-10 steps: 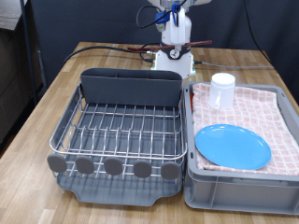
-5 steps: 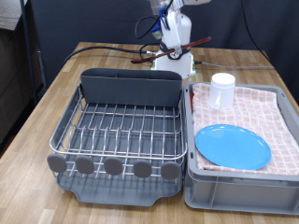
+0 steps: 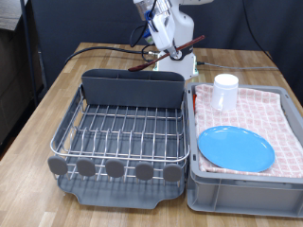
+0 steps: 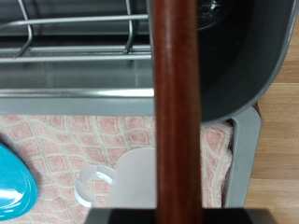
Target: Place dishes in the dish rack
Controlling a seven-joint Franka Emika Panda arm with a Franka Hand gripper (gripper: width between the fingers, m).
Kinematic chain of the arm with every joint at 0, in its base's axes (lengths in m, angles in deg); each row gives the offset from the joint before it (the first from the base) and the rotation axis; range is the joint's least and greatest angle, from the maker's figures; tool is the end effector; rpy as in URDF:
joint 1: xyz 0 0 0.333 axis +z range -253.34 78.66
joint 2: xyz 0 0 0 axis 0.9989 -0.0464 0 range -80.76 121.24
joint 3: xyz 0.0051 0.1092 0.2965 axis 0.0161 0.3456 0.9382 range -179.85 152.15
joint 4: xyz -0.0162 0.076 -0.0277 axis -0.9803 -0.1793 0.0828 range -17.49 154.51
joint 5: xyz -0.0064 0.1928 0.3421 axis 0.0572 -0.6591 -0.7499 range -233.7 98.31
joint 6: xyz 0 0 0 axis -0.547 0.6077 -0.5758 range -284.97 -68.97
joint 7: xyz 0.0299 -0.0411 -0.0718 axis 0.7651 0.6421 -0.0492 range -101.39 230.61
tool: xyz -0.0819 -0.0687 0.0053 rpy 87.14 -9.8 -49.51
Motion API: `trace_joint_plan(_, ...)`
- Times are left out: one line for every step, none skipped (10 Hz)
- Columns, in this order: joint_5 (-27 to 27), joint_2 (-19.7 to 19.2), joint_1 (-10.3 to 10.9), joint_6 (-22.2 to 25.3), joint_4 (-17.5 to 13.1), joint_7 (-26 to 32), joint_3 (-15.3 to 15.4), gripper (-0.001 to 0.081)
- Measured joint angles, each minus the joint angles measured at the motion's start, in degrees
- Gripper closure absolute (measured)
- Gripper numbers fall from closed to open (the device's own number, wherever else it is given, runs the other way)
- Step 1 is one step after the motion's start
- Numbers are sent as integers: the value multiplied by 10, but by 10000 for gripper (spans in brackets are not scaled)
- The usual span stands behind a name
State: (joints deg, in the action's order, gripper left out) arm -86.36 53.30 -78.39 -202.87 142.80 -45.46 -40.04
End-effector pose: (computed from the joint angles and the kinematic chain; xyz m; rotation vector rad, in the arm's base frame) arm 0.3242 -0.0714 0.3335 -1.0404 2.6062 0.5544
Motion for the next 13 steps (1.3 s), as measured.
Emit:
trace_joint_plan(-6, -3, 0, -2, 1, 10, -12, 719)
trace_joint_plan(-15, -8, 2, -7, 3, 26, -26, 719)
trace_joint_plan(-28, -17, 7, -12, 4, 47, -43, 719)
trace_joint_plan(-43, -28, 15, -21, 5, 70, -60, 719)
trace_joint_plan(-56, -41, 22, -32, 7, 90, -76, 719)
trace_joint_plan(-63, -53, 26, -42, 8, 103, -87, 719)
trace_joint_plan(-66, -63, 26, -50, 8, 111, -94, 719)
trace_joint_plan(-66, -71, 26, -60, 9, 112, -98, 719)
trace_joint_plan(-66, -77, 26, -72, 11, 112, -97, 719)
trace_joint_plan(-63, -79, 24, -80, 12, 112, -94, 718)
trace_joint_plan(-57, -82, 18, -85, 12, 110, -89, 573)
trace_joint_plan(-32, -83, 4, -86, 12, 90, -72, 573)
trace_joint_plan(12, -83, -20, -86, 12, 49, -41, 415)
